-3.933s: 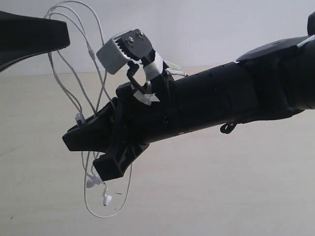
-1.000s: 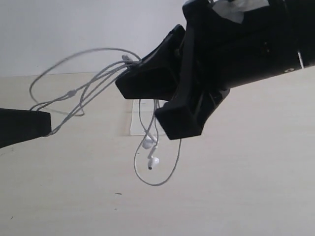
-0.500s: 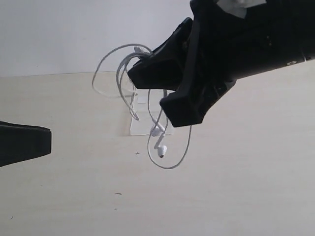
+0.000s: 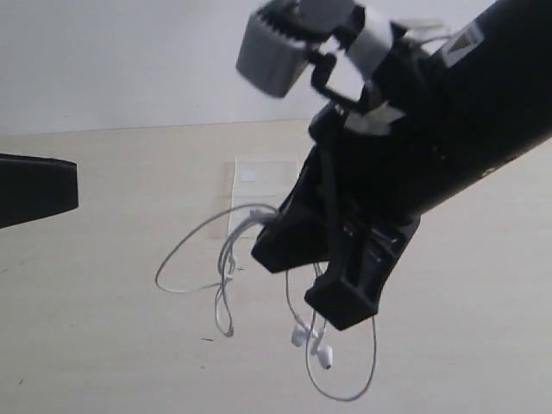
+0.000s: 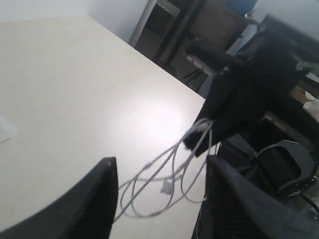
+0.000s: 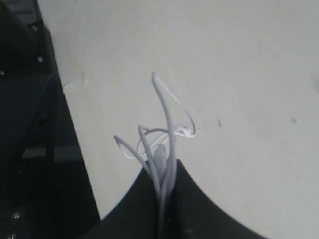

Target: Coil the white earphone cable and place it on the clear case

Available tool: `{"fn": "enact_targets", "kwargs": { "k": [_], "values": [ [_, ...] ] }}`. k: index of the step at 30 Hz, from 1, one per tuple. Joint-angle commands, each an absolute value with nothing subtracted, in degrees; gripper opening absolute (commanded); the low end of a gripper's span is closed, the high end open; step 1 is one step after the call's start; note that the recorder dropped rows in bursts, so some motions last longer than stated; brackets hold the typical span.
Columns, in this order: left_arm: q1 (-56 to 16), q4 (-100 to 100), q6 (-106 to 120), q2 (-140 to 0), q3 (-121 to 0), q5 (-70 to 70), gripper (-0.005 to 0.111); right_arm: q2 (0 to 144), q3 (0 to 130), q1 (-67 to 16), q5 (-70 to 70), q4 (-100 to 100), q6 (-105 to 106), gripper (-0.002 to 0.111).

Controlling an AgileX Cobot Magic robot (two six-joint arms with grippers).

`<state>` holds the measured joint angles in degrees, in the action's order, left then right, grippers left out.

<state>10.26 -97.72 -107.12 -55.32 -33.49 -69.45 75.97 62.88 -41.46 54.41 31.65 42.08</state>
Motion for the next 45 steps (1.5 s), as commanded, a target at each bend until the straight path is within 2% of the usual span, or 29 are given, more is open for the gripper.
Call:
{"fn": "enact_targets", "kwargs": {
  "k": [1, 7, 11, 13, 22, 28, 37, 45],
  "values": [
    [10.22, -96.96, -106.59, -55.07, -34.02, -69.96, 0.052, 80.94, 63.82, -41.32, 56.6, 32.7, 41.99, 0.0],
    [10.22, -97.07, -105.22, -55.07, -34.02, -69.96, 0.052, 84.46, 68.74, -41.32, 58.56, 38.53, 43.1, 0.0],
    [10.22, -97.07, -105.08, -55.07, -34.02, -69.96, 0.038, 85.43, 72.47, -41.55, 58.99, 41.37, 43.49, 0.0],
    [10.14, -97.07, -104.87, -55.07, -34.02, -69.96, 0.035, 85.43, 73.63, -42.04, 57.85, 41.59, 43.49, 0.0],
    [6.45, -96.64, -103.79, -55.07, -34.02, -69.96, 0.036, 85.43, 75.42, -46.55, 54.28, 43.44, 43.49, 0.0],
    [3.95, -98.36, -103.79, -55.07, -34.02, -69.11, 0.036, 85.43, 76.54, -46.64, 53.65, 45.45, 43.49, 0.0],
    [3.94, -98.59, -103.79, -55.07, -31.84, -68.49, 0.035, 85.43, 80.2, -46.64, 53.63, 45.83, 43.38, 0.0],
    [3.94, -99.2, -105.27, -55.07, -31.58, -69.33, 0.035, 85.43, 81.06, -46.5, 54.13, 34.67, 35.91, 0.0]
  ]
}}
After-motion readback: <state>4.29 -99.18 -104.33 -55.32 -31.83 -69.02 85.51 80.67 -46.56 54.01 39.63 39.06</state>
